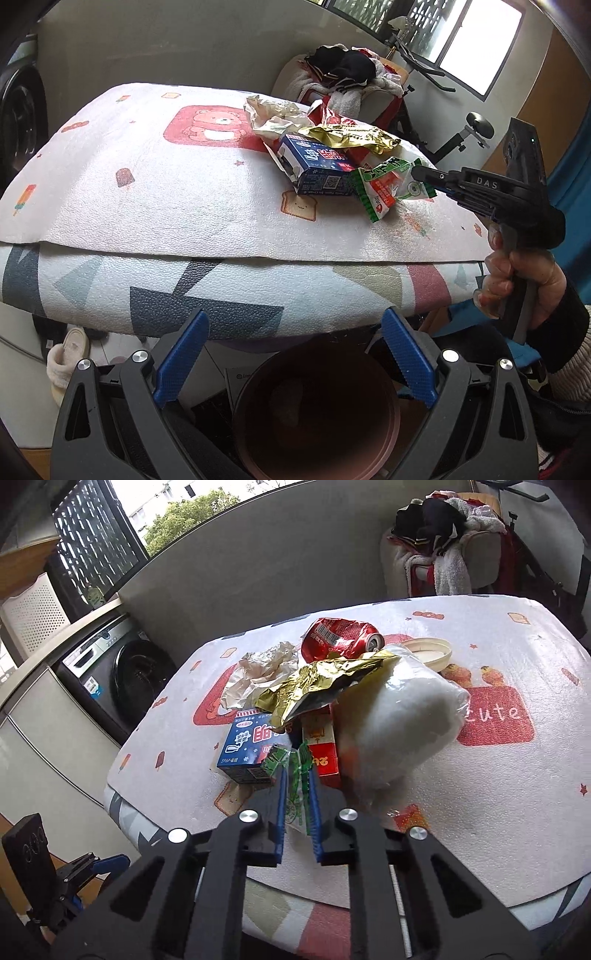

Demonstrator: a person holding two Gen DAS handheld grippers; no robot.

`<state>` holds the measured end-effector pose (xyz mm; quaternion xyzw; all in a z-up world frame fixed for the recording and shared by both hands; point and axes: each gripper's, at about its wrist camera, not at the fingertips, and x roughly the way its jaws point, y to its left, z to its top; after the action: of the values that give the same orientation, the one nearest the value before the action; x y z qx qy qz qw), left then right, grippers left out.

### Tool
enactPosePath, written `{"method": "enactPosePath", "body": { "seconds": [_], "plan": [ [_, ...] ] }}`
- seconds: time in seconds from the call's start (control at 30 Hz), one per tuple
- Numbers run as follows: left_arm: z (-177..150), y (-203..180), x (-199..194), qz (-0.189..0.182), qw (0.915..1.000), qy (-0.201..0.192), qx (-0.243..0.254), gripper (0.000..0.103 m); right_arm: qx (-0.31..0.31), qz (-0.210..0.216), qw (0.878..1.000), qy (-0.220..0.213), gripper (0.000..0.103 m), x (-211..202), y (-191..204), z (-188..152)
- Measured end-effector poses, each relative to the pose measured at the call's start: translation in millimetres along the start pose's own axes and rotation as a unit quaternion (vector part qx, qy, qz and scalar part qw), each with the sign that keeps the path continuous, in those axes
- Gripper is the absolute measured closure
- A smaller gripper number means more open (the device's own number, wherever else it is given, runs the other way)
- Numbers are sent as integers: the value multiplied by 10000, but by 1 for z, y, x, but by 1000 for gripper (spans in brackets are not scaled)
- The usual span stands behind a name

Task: Collect trash
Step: 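Grasp the green snack packet on the table with the right gripper, then grasp the blue milk carton with the left gripper while the right holds the green packet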

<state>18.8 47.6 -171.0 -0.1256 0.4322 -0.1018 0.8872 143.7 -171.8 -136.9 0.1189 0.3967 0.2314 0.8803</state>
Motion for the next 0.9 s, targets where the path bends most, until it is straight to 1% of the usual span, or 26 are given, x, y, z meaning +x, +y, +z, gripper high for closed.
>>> {"method": "enactPosePath", "body": {
  "seconds": [0.17,0.27,0.43,0.47,0.57,0.6,0.67,0.73,0.8,0.9],
  "plan": [
    [13,-4,8,-246,9995,27,-196,11,71,147,9993,-333,92,-29,-12,-14],
    [30,-5,18,-341,9989,50,-309,11,107,77,9988,-468,92,-45,-19,-25],
    [66,1,45,-580,9953,164,-751,11,185,-83,9984,-537,92,-57,-32,-36],
    [73,0,52,-570,9954,204,-748,11,210,-92,9982,-556,92,-59,-35,-36],
    [88,-7,75,-384,9974,341,-512,11,297,-91,9976,-617,92,-62,-44,-36],
    [92,-8,81,-394,9973,377,-495,10,317,-91,9975,-631,92,-63,-46,-37],
    [103,-7,94,-492,9955,432,-682,8,344,-82,9973,-649,92,-64,-50,-38],
    [114,-8,104,-447,9945,461,-827,6,376,-63,9971,-664,92,-63,-52,-38],
    [126,-14,114,-276,9959,467,-717,6,414,-32,9968,-681,92,-63,-54,-38],
    [141,-21,131,89,9972,548,-510,6,442,-8,9964,-720,92,-64,-56,-40]
  ]
}}
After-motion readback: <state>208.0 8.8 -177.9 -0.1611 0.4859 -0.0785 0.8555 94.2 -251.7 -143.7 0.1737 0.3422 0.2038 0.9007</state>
